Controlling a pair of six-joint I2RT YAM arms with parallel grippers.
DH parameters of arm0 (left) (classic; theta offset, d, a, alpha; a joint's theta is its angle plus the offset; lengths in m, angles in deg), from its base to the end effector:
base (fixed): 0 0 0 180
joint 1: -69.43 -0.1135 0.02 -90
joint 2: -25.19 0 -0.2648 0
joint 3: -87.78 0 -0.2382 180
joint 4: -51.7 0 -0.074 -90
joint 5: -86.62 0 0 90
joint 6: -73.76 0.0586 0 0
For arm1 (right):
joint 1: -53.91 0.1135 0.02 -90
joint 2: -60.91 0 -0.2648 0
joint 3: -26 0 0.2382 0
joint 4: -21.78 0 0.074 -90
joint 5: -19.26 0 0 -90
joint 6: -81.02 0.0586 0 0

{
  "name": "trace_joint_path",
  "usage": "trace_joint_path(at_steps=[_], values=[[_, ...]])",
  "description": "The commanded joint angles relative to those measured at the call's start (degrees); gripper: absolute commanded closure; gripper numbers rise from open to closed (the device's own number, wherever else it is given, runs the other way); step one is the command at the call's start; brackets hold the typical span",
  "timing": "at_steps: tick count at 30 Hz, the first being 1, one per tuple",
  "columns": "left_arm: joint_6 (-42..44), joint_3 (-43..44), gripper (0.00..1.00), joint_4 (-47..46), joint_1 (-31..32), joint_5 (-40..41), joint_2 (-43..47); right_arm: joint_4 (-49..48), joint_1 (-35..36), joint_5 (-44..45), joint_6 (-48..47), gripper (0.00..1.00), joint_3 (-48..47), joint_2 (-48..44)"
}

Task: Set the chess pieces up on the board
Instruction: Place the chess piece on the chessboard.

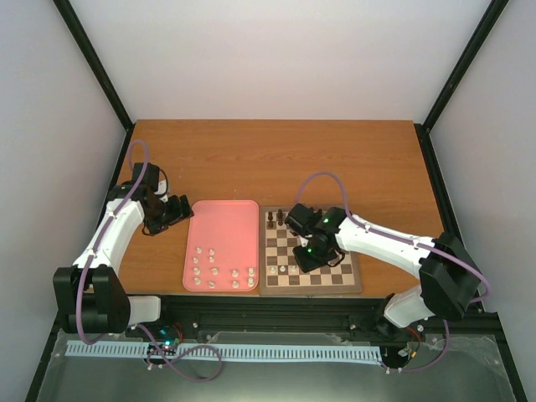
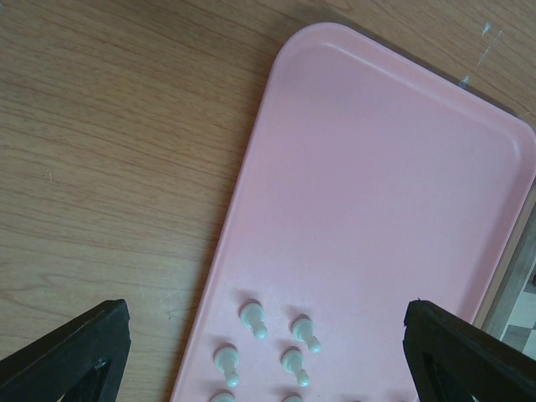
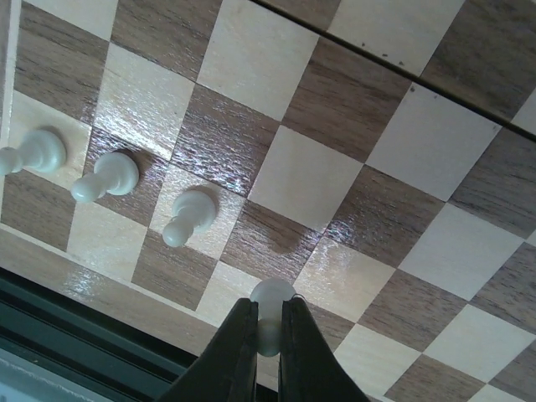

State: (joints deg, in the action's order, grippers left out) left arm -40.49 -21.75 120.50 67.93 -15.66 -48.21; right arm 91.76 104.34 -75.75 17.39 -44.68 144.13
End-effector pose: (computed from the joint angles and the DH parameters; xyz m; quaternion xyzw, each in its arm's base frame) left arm 0.2236 -0.0066 0.2304 -0.2022 0.9608 -0.1347 0.1339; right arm 0.1480 0.1871 0.1935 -0.2106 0.9744 0.0747 0.0240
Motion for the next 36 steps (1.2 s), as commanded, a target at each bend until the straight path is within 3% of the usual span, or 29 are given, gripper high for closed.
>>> trace_joint_path(at_steps=[1,36], values=[[-0.71,1.25,0.0,-0.76,-0.29,-0.45,-0.48,-2.09,-0.07,-1.02,1.05,0.97,1.22,-0.46],[-0.4,1.52,0.0,-0.72,-0.24,-0.19,-1.47,-4.47,-0.07,1.15,-0.15,0.95,0.01,6.29]])
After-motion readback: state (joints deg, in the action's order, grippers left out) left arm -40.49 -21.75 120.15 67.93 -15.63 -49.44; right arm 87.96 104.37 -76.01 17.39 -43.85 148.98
